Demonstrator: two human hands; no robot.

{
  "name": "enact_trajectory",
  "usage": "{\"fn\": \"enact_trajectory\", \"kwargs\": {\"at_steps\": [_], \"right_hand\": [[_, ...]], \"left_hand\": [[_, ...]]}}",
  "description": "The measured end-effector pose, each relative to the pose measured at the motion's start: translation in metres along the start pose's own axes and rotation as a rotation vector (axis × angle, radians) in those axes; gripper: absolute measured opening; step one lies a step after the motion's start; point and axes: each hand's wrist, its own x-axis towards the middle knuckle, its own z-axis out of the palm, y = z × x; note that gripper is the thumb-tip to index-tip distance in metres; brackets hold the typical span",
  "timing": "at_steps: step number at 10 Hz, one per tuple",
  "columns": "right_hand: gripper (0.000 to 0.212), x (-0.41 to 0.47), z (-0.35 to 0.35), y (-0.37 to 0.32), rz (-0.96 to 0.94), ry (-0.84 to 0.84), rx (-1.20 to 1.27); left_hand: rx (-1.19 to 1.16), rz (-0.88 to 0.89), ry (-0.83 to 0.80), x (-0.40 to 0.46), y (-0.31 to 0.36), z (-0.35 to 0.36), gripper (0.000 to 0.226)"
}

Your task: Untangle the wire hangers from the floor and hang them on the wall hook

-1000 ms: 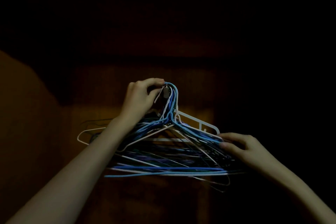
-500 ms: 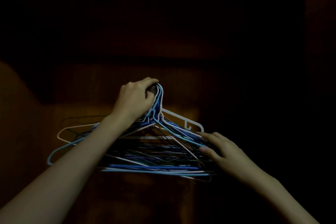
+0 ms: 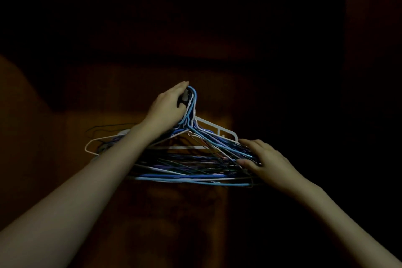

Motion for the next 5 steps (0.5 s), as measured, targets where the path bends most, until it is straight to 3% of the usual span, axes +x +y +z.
{"fn": "enact_trajectory", "kwargs": {"at_steps": [4, 5], "right_hand": [[0.06, -0.033, -0.007, -0.02, 0.053, 0.133, -0.145], [0.06, -0.044, -0.01, -0.025, 0.07, 0.123, -0.214]], "left_hand": [[0.352, 0.173, 0.173, -0.048, 0.004, 0.017, 0.047], [0.326, 0.194, 0.102, -0.066, 0.013, 0.028, 0.048]]}}
